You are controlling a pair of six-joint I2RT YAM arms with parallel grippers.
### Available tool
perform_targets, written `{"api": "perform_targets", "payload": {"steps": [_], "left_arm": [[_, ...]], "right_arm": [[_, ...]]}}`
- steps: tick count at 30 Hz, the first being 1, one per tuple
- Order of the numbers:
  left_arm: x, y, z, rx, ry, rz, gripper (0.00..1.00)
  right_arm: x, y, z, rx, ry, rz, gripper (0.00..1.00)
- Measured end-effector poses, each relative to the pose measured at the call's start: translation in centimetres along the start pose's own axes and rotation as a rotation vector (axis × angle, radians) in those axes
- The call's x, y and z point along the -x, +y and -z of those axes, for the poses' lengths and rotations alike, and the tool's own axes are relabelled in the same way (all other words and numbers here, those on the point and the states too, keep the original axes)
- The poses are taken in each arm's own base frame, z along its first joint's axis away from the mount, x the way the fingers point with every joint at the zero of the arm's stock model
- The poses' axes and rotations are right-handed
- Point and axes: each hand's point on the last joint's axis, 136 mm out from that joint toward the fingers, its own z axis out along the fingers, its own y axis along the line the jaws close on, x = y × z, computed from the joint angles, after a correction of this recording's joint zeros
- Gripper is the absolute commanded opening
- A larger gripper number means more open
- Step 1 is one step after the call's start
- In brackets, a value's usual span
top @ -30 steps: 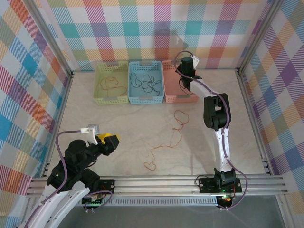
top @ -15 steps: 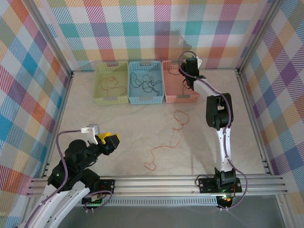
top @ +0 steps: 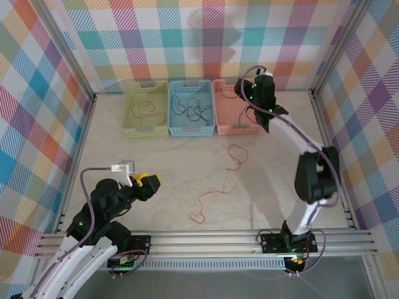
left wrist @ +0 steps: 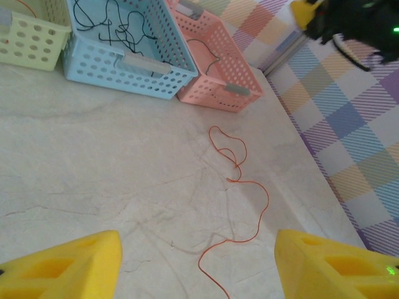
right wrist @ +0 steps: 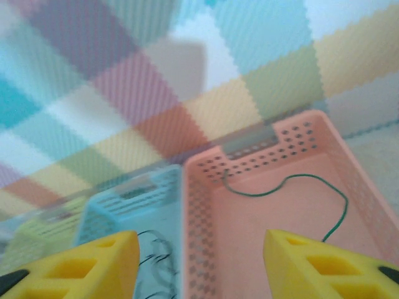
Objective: Untangle the cables
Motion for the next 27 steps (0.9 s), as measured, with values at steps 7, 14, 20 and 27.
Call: {"api": "perform_targets", "payload": {"steps": [7,14,20,27], "left_arm": [[-1.5,0.4,-2.5,0.037,0.119,0.042,0.66],[-3.0,0.2,-5.3,0.056,0.261,0.087,0.66],[-4.7,0.5,-6.5,0.068,0.345,0.128,0.65],[-6.7,0.4,-7.5,0.082,0.424,0.140,0.65]], "right_arm": [[-5.5,4.3,9.2,0.177,0.056,0.092,0.55],[-15.7,1.1,12.6,0.194,0.250,0.130,0.54],[-18.8,0.7,12.1,0.211,0.330,0.170,0.54],[-21.3,0.1,11.5,0.233,0.375,0.179,0.54]]}}
